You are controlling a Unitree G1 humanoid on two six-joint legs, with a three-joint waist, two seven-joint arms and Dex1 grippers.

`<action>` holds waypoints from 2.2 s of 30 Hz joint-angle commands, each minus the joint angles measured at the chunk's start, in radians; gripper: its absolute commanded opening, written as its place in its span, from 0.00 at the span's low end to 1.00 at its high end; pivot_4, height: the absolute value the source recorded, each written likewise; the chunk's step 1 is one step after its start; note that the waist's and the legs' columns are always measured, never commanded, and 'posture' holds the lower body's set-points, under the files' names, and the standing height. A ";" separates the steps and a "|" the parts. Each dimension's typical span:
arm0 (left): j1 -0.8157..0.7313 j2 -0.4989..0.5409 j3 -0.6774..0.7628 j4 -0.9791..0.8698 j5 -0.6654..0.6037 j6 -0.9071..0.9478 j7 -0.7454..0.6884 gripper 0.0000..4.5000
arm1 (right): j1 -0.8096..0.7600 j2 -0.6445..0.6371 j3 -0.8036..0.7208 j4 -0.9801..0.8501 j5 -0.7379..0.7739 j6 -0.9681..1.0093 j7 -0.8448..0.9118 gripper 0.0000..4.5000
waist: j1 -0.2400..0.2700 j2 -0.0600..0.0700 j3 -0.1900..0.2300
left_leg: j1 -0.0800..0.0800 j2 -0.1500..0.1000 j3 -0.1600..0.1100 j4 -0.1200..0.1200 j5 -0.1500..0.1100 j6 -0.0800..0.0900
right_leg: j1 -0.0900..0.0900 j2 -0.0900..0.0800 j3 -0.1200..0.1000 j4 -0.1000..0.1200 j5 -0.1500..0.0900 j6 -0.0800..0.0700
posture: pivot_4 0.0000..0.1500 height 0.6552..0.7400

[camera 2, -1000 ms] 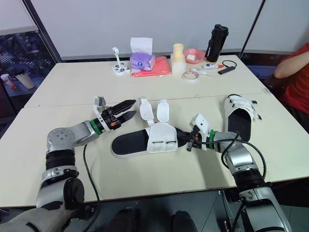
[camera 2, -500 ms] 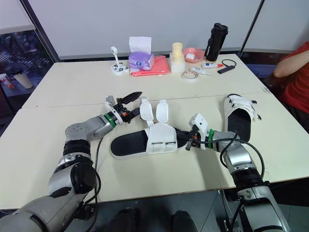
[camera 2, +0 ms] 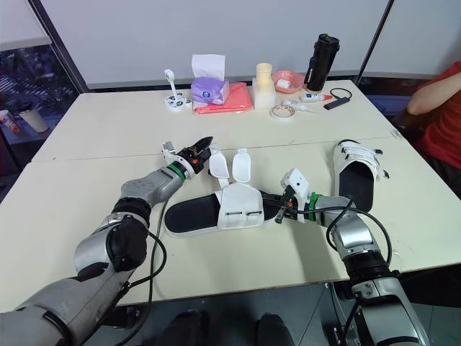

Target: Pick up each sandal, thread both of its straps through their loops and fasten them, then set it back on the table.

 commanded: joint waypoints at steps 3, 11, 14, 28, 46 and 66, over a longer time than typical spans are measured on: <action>-0.061 0.031 -0.003 0.032 0.039 -0.037 -0.035 0.01 | 0.029 0.011 0.024 0.022 -0.042 0.014 -0.026 0.00 | 0.000 0.000 0.000 | 0.000 0.000 0.000 0.000 0.000 0.000 | 0.000 0.000 0.000 0.000 0.000 0.000 | 1.00 1.00; -0.111 0.067 -0.257 -0.053 0.298 -0.155 -0.271 0.01 | 0.024 0.012 0.026 0.031 -0.047 0.004 -0.030 0.00 | 0.000 0.000 0.000 | 0.000 0.000 0.000 -0.001 0.000 0.000 | 0.000 0.000 0.000 0.000 0.000 0.000 | 1.00 1.00; -0.089 0.074 -0.431 -0.159 0.453 -0.313 -0.395 0.01 | 0.027 0.009 0.024 0.033 -0.051 -0.002 -0.030 0.00 | 0.000 0.000 0.000 | 0.000 0.000 0.000 -0.001 0.000 -0.001 | 0.000 0.000 0.000 0.000 0.000 0.000 | 1.00 1.00; 0.138 0.390 -0.975 -0.319 1.370 -1.781 -0.105 0.01 | 0.024 0.009 0.012 0.062 -0.065 -0.030 -0.039 0.00 | 0.008 0.000 0.000 | 0.000 0.000 0.002 -0.003 0.001 -0.001 | 0.000 -0.001 0.002 -0.003 0.000 -0.001 | 1.00 1.00; 0.024 0.524 -1.230 -0.271 2.036 -1.899 0.850 0.01 | 0.026 0.005 0.012 0.069 -0.071 -0.032 -0.045 0.00 | 0.008 0.000 0.000 | 0.000 -0.001 0.002 -0.003 0.000 0.000 | -0.001 -0.001 0.001 -0.001 0.000 0.000 | 1.00 1.00; -0.057 0.584 -1.358 -0.093 2.022 -1.943 1.047 0.97 | 0.021 0.014 0.014 0.094 -0.075 -0.048 -0.050 0.00 | 0.007 -0.001 0.000 | 0.000 -0.001 0.002 -0.003 0.000 0.000 | -0.001 -0.001 0.001 -0.001 0.000 0.000 | 1.00 1.00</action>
